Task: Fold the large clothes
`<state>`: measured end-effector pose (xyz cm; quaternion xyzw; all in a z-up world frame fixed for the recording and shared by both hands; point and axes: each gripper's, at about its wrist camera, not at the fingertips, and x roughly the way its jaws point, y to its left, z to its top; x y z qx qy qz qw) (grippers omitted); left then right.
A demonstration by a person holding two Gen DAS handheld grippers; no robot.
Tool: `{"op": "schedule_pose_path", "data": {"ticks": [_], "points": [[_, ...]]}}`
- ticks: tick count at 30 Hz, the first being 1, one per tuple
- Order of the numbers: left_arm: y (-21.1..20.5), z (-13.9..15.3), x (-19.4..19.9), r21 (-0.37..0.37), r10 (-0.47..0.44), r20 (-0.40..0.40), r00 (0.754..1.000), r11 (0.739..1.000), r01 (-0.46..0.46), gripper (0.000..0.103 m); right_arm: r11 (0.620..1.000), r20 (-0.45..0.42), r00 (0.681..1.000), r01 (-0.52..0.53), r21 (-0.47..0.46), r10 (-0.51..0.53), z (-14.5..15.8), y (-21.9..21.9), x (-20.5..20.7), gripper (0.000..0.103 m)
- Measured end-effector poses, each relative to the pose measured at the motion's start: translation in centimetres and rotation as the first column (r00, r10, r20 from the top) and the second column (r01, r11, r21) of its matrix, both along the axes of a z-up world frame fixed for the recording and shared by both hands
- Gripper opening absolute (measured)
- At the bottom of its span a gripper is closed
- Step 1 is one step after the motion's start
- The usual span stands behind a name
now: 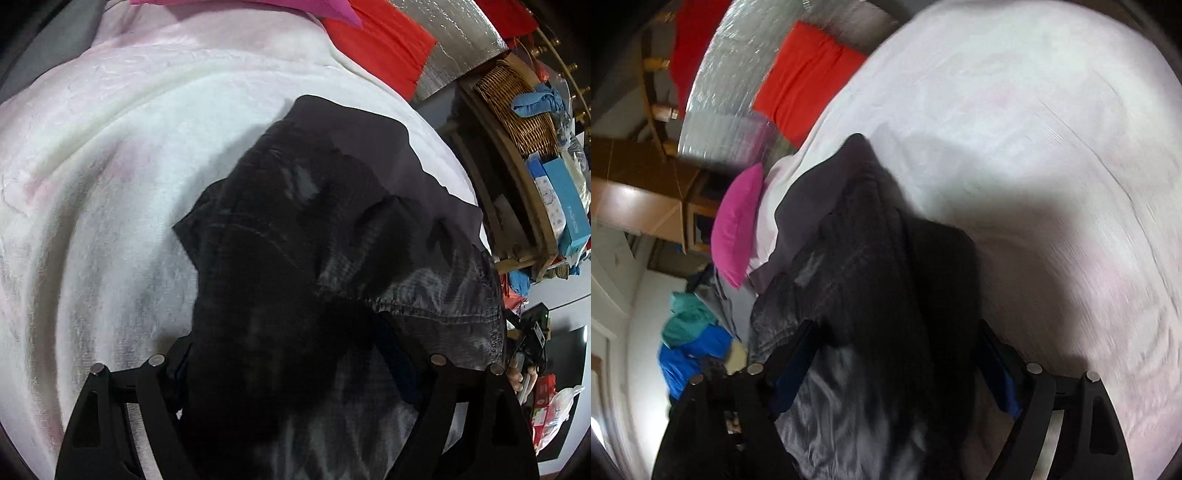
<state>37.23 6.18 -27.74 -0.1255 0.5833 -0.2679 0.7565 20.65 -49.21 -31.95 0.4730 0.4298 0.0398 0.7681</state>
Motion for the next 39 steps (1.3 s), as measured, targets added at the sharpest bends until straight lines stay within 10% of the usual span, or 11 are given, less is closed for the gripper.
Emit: {"op": "schedule_pose_path", "data": {"ticks": [6,14,18,20,23,35,37,39], "points": [[0.4,-0.2,0.6,-0.091,0.077,-0.025,0.997,0.993,-0.079,0.083,0.982,-0.048,0.995,-0.092,-0.163,0.085,1.1,4.2,3.4,0.069],[-1.2,0.8,2.5,-0.085,0.244,0.057,0.968,0.967,-0.239,0.048,0.922,0.037,0.999,-0.005,-0.388,0.021,5.4,5.5,7.5,0.042],[-1.9,1.6,3.5,-0.13,0.326,0.118,0.938,0.942,-0.311,0.047,0.911,0.144,0.988,0.113,-0.396,-0.06,6.6,4.3,9.0,0.041],[-2.8,0.9,4.3,-0.025,0.34,0.13,0.931,0.94,-0.34,0.051,0.92,0.077,0.994,0.106,-0.378,-0.082,4.4,3.4,10.1,0.044],[-3.6,0.3,4.5,0.047,0.308,0.102,0.946,0.948,-0.313,0.063,0.944,0.001,0.995,0.094,-0.316,-0.099,2.3,2.4,10.2,0.063],[0.4,1.2,2.1,0.068,0.3,0.086,0.95,0.95,-0.306,0.076,0.949,0.009,0.99,0.134,-0.286,-0.137,3.3,-0.3,4.0,0.07],[0.2,0.2,2.2,0.037,0.309,0.046,0.95,0.95,-0.311,0.074,0.954,-0.025,0.995,0.085,-0.288,-0.096,2.5,0.5,4.6,0.039],[0.0,0.1,2.2,0.027,0.312,0.046,0.949,0.949,-0.313,0.06,0.921,0.001,0.994,0.101,-0.375,-0.108,4.2,1.4,4.5,0.032]]}}
